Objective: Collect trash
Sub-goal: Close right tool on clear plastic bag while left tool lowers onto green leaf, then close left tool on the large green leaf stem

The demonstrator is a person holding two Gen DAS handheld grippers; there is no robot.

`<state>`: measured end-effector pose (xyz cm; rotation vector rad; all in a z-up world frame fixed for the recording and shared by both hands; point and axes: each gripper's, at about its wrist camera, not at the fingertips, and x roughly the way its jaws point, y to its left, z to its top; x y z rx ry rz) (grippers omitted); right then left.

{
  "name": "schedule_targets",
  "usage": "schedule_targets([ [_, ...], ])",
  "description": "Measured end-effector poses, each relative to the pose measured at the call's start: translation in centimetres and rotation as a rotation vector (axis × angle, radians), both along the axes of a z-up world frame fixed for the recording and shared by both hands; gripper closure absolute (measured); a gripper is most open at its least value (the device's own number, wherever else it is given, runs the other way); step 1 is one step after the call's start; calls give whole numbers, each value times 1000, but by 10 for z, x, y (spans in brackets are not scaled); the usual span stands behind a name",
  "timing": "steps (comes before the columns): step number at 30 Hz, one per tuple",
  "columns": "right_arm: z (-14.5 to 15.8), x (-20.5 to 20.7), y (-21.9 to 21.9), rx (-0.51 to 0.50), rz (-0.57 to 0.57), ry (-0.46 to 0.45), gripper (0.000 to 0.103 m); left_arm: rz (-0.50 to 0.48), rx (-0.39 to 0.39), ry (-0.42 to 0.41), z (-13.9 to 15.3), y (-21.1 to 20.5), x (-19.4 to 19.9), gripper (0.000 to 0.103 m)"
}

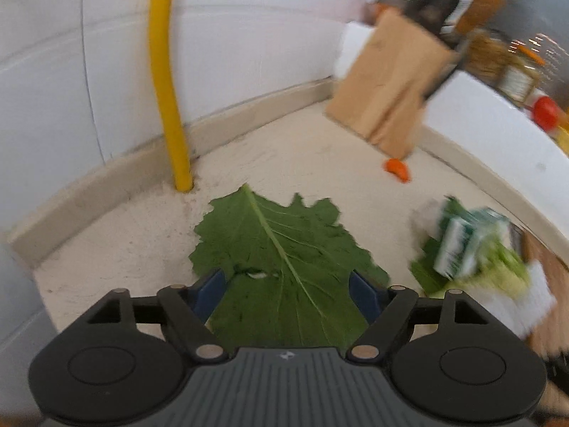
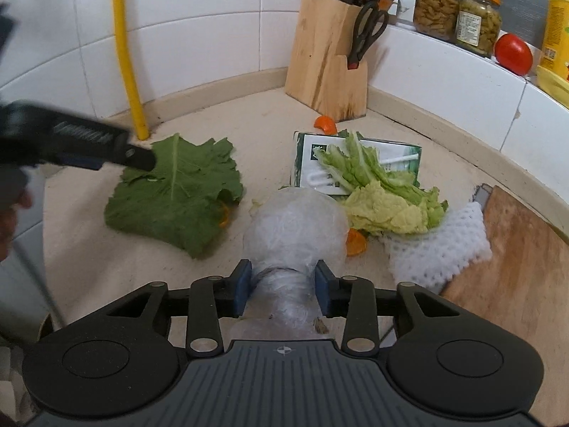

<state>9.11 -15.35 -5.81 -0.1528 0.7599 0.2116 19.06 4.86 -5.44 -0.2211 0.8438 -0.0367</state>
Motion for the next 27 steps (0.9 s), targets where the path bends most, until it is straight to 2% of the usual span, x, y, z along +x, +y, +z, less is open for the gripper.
schedule_targets([
  [4, -5, 9, -2, -3, 0, 8, 52, 64, 70, 47, -21, -13, 23, 32],
  [6, -8, 13, -3, -10, 10, 20, 51, 60, 109, 61, -29, -19, 30, 32],
  [10, -11, 18, -5, -11, 23, 39, 38, 42, 186, 46, -36, -29, 37, 27],
  [12, -13, 19, -4, -20, 28, 39, 38, 48, 184, 53, -36, -29, 38, 27],
  [13, -14, 20, -4, -19, 30, 44, 40, 41, 183, 54, -35, -28, 38, 31],
  [14, -14, 22, -4, -14, 30, 50, 42, 23, 181, 48, -34, -28, 36, 39],
  [15, -14, 23, -4, -11, 30, 55, 50, 7, 178, 45, -33, -27, 33, 44],
  [16, -14, 25, -4, -10, 34, 65, 57, -9, 175, 47, -31, -27, 30, 56],
  [17, -14, 26, -4, -9, 35, 73, 57, -27, 176, 51, -29, -27, 27, 70],
  [18, -13, 26, -3, -11, 35, 74, 59, -44, 161, 59, -27, -26, 22, 76],
  [19, -12, 25, -1, -22, 38, 71, 60, -55, 149, 65, -25, -25, 18, 89],
  [20, -11, 24, 0, -34, 41, 68, 60, -69, 128, 72, -24, -23, 12, 94],
  [23, -7, 19, 5, -62, 47, 50, 61, -100, 94, 90, -21, -17, -6, 97],
  [27, -2, 9, 9, -78, 44, 37, 61, -174, 85, 82, -16, -18, -35, 98],
])
